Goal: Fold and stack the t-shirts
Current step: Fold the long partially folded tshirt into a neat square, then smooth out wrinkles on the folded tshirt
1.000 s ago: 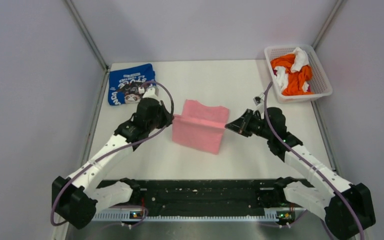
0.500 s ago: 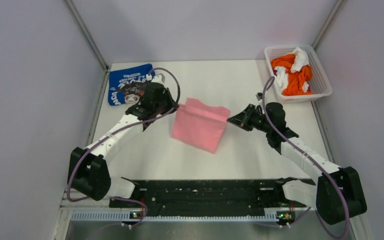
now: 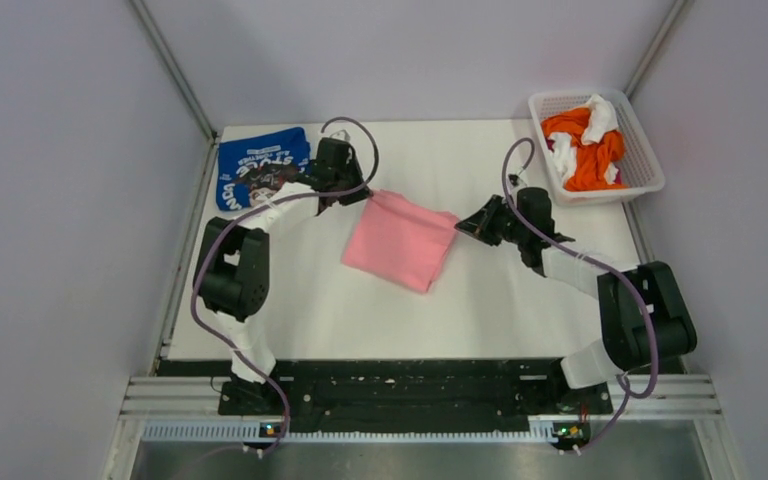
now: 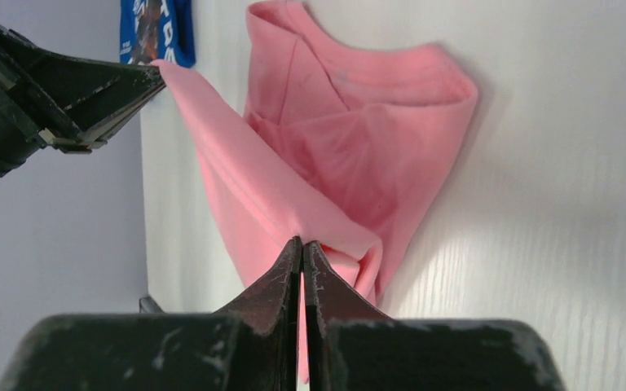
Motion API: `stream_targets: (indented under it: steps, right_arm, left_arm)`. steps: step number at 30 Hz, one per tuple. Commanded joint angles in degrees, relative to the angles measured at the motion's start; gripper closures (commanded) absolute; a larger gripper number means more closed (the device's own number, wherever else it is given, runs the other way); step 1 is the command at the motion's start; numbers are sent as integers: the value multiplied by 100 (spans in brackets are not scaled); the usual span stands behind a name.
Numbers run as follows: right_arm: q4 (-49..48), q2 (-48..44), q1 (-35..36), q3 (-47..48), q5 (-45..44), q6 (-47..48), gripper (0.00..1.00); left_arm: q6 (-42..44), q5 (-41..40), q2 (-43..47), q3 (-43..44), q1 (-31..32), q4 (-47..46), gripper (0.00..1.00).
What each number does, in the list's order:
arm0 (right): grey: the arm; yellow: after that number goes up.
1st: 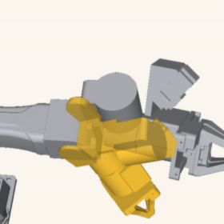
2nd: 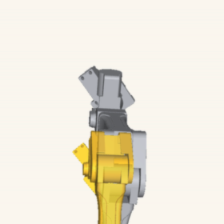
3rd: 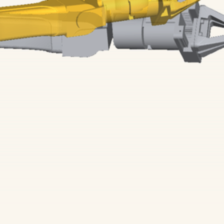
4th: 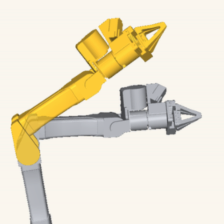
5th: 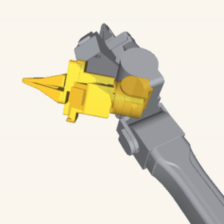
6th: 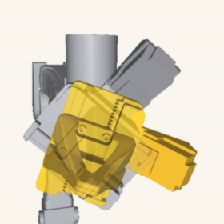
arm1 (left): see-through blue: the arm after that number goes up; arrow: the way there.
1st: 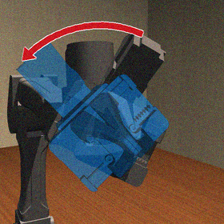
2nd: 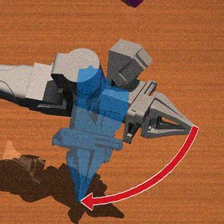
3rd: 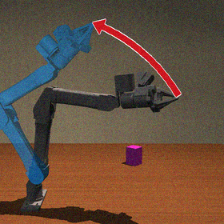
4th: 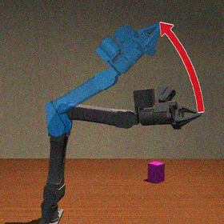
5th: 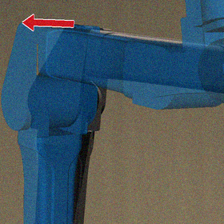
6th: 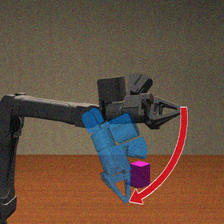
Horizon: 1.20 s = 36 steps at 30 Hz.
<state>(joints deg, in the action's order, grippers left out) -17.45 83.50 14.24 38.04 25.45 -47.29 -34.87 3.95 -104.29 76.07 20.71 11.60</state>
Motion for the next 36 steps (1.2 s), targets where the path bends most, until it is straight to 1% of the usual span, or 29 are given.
stream_targets:
  steps: [1,5,9,10,11,12,13,14,15,16,18,19,21,22,24,27,31,34,36]
  right_arm:
    - [-97,434,-146,542,-485,456,100]
    - [-65,923,-190,831,-585,527,100]
    - [90,1276,-227,1088,-995,625,99]
    - [65,1377,-243,1151,-1055,636,91]
    - [35,1484,-279,1224,-1089,665,74]
    - [85,1587,-316,1332,-1060,699,57]
    - [213,1692,-351,1473,-1001,769,48]
    - [411,1752,-364,1639,-957,876,40]
    - [734,1776,-367,1837,-953,1071,33]
    - [1032,1740,-355,1975,-972,1223,30]
    - [1333,1487,-306,1996,-1186,1407,23]
    - [1389,1308,-282,1921,-1259,1446,19]
    - [1350,891,-192,1641,-1176,1423,5]
    - [1291,730,-123,1519,-1057,1398,2]
    - [1056,512,49,1329,-764,1300,1]
    - [599,424,364,1201,-373,1079,1]
    - [-118,892,701,1322,53,715,1]
    - [-188,1487,782,1589,-94,691,1]
    - [-57,1842,771,1770,-411,746,1]
  left_arm:
    - [112,143,-462,714,-167,13,100]
    - [137,80,-906,1082,-186,158,100]
    - [183,354,-1278,1407,-199,144,99]
    - [187,399,-1359,1536,-201,159,89]
    - [204,445,-1432,1655,-200,194,71]
    - [230,517,-1518,1793,-209,258,61]
    - [281,657,-1583,1949,-208,399,53]
    - [343,835,-1649,2139,-214,566,31]
    - [359,945,-1677,2287,-211,759,5]
    - [377,1042,-1652,2349,-208,880,2]
    - [386,1295,-1443,2210,-205,909,1]
    - [386,1426,-1280,2006,-193,759,1]
    - [372,1733,-956,1569,-155,390,1]
    - [388,1846,-828,1374,-133,219,1]
    - [405,1939,-720,1208,-89,61,1]
    - [425,2033,-896,1332,-45,156,1]
    - [287,2115,-1303,1497,-36,-28,1]
    - [230,2123,-1756,1781,-42,41,1]
    - [120,2151,-1999,1908,-47,144,1]
